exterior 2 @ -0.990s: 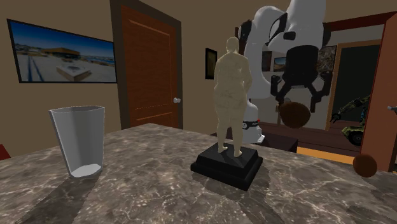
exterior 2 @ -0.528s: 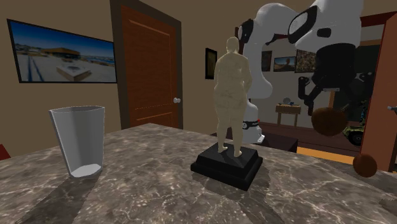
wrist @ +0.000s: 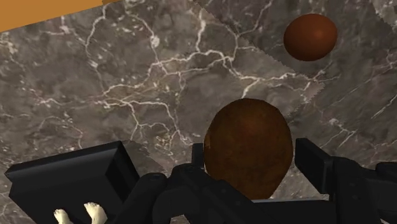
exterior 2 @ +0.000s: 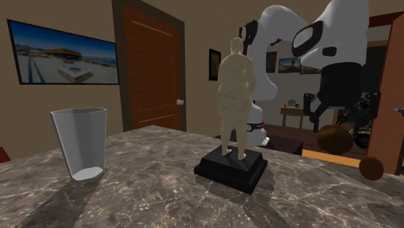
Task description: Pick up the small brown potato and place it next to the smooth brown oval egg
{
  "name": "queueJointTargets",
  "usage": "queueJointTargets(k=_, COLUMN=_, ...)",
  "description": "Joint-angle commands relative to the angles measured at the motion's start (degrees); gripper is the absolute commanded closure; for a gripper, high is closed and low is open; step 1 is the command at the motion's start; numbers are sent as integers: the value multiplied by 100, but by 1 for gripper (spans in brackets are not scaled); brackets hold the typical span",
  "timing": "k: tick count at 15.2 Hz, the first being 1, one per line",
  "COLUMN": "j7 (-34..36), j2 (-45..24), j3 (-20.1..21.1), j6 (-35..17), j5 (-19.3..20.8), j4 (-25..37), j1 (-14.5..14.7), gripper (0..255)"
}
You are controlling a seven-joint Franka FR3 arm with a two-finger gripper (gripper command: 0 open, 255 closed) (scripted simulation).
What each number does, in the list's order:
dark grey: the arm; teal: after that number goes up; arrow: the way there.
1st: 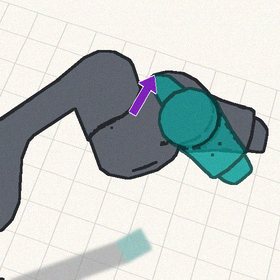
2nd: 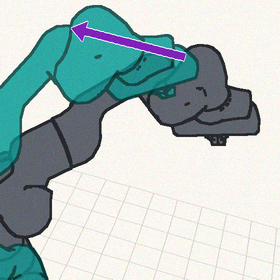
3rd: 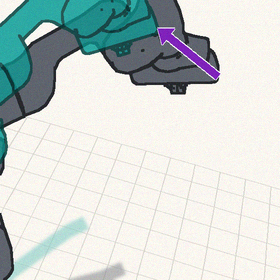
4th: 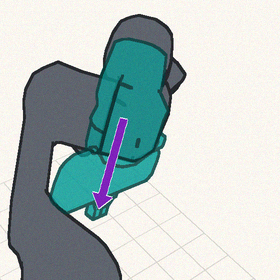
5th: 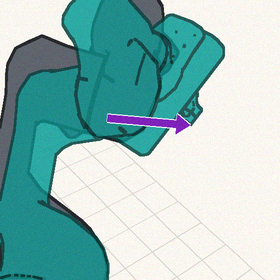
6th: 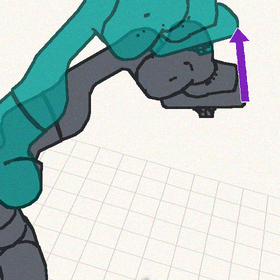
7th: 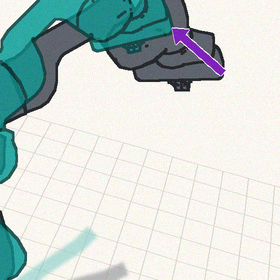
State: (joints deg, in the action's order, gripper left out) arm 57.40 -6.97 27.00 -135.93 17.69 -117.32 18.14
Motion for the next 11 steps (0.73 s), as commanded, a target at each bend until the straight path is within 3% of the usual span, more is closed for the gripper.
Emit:
queueJointTargets(k=1, j7=72, j2=-69, j3=-17, j6=-138, j5=84, j4=-82, j1=7, gripper=255)
queueJointTargets(k=11, j7=523, j2=-527, j3=-158, j6=-745, j5=619, j4=-333, j1=100, gripper=255)
